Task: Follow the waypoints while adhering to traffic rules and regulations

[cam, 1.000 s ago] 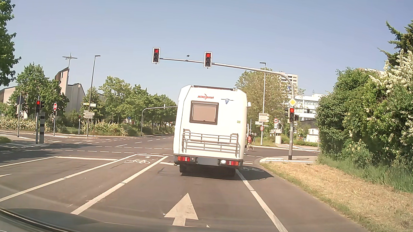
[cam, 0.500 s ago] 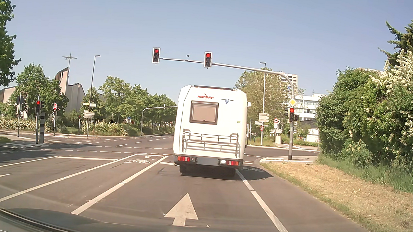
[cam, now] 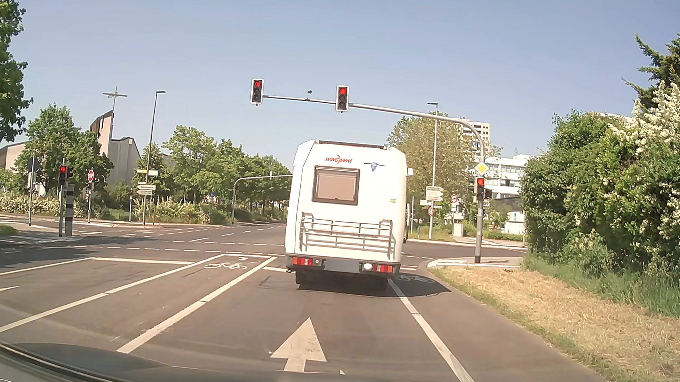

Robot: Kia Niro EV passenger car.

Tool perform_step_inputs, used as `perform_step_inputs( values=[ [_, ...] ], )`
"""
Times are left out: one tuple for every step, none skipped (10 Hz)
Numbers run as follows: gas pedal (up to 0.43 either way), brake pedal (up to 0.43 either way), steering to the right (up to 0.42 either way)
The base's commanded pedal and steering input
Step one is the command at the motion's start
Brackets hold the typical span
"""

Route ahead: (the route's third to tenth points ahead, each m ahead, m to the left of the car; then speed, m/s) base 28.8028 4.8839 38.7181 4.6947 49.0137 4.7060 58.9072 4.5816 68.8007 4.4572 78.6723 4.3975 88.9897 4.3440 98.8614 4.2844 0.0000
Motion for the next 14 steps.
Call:
perform_step_inputs(
  values=[
    [0.000, 0.293, 0.005],
    [0.000, 0.293, 0.005],
    [0.000, 0.299, 0.005],
    [0.000, 0.293, 0.005],
    [0.000, 0.293, 0.005],
    [0.000, 0.293, 0.005],
    [0.000, 0.293, 0.005],
    [0.000, 0.299, 0.005],
    [0.000, 0.299, 0.005],
    [0.000, 0.293, 0.005],
    [0.000, 0.293, 0.005],
    [0.000, 0.293, 0.005],
    [0.000, 0.299, 0.005],
    [0.000, 0.293, 0.005]
  ],
)
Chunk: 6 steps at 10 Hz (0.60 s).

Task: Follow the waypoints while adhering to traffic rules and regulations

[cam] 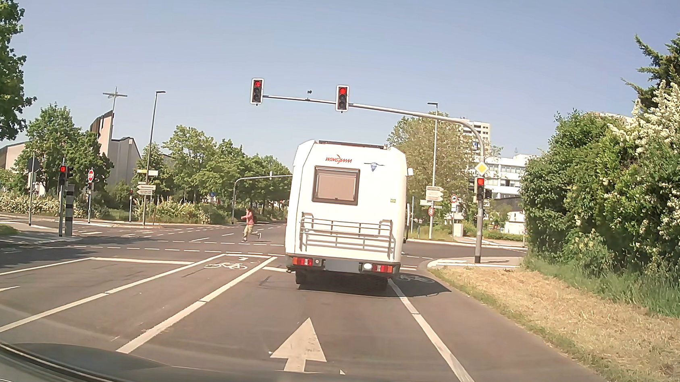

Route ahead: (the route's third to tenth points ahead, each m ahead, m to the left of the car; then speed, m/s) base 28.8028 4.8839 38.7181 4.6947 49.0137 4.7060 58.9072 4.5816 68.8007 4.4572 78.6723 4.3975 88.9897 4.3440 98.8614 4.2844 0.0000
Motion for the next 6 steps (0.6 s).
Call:
perform_step_inputs(
  values=[
    [0.000, 0.293, 0.005],
    [0.000, 0.293, 0.005],
    [0.000, 0.293, 0.005],
    [0.000, 0.293, 0.005],
    [0.000, 0.299, 0.005],
    [0.000, 0.293, 0.005]
  ],
)
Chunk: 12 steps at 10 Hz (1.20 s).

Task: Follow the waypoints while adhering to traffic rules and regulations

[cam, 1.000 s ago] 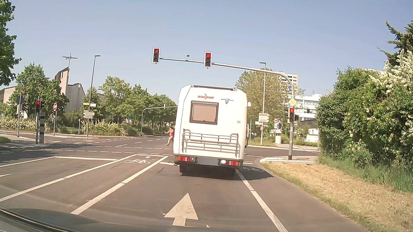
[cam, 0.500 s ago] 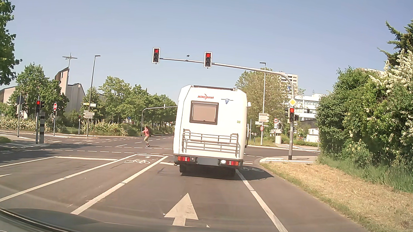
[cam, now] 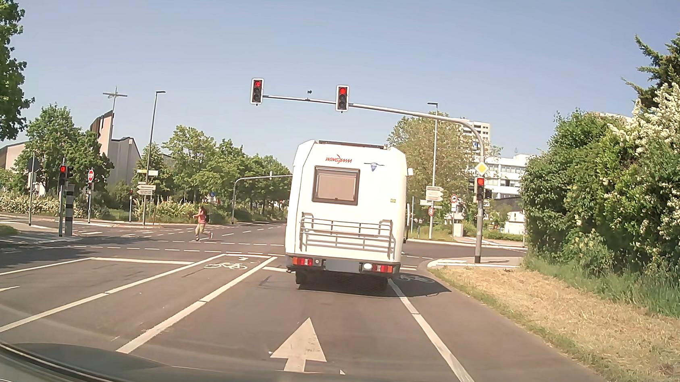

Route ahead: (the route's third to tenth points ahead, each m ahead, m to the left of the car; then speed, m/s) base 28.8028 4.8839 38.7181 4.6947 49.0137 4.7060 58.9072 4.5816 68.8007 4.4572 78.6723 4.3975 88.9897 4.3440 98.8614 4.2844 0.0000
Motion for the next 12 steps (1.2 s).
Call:
perform_step_inputs(
  values=[
    [0.000, 0.293, 0.005],
    [0.000, 0.299, 0.005],
    [0.000, 0.293, 0.005],
    [0.000, 0.299, 0.005],
    [0.000, 0.293, 0.005],
    [0.000, 0.293, 0.005],
    [0.000, 0.293, 0.005],
    [0.000, 0.293, 0.005],
    [0.000, 0.293, 0.005],
    [0.000, 0.293, 0.005],
    [0.000, 0.293, 0.005],
    [0.000, 0.293, 0.005]
  ],
)
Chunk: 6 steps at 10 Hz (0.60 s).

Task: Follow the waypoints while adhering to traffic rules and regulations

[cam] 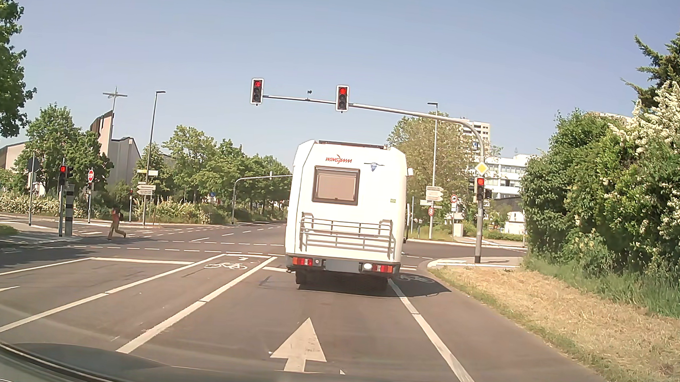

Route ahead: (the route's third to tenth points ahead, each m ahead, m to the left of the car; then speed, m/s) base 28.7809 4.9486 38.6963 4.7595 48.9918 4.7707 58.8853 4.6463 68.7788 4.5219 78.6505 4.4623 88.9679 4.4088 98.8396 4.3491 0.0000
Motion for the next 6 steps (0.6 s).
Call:
perform_step_inputs(
  values=[
    [0.000, 0.293, 0.005],
    [0.000, 0.293, 0.005],
    [0.000, 0.293, 0.005],
    [0.000, 0.293, 0.005],
    [0.000, 0.293, 0.005],
    [0.000, 0.293, 0.005]
  ],
)
